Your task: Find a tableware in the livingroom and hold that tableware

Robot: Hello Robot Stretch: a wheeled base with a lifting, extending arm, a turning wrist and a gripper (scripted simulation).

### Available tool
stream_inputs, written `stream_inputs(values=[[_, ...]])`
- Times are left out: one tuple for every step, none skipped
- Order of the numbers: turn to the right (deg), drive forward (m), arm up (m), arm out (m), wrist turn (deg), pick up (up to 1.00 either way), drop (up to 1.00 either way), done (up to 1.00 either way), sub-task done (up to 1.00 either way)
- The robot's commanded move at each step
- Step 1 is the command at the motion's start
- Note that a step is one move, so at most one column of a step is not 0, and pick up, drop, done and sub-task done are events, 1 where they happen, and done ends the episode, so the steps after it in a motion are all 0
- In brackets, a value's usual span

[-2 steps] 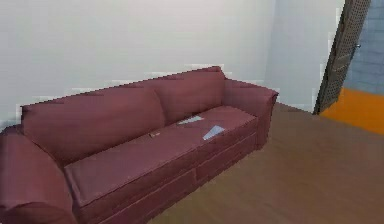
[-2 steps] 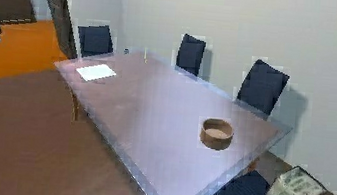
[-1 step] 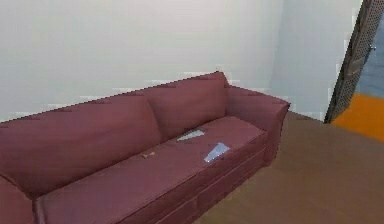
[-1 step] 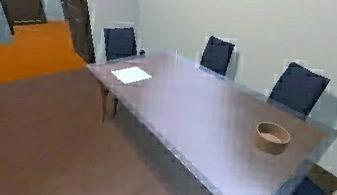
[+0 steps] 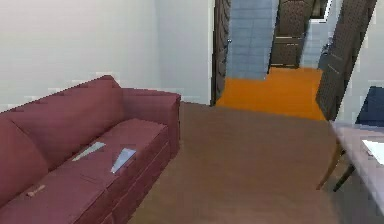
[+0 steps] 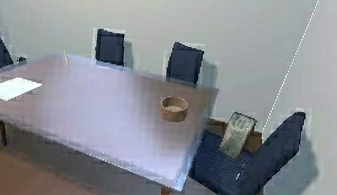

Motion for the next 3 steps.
stream_inputs(values=[[45.0,0.0,0.0,0.0,0.0,0.0,0.0,0.0,0.0],[45.0,0.0,0.0,0.0,0.0,0.0,0.0,0.0,0.0],[39.0,0.0,0.0,0.0,0.0,0.0,0.0,0.0,0.0]])
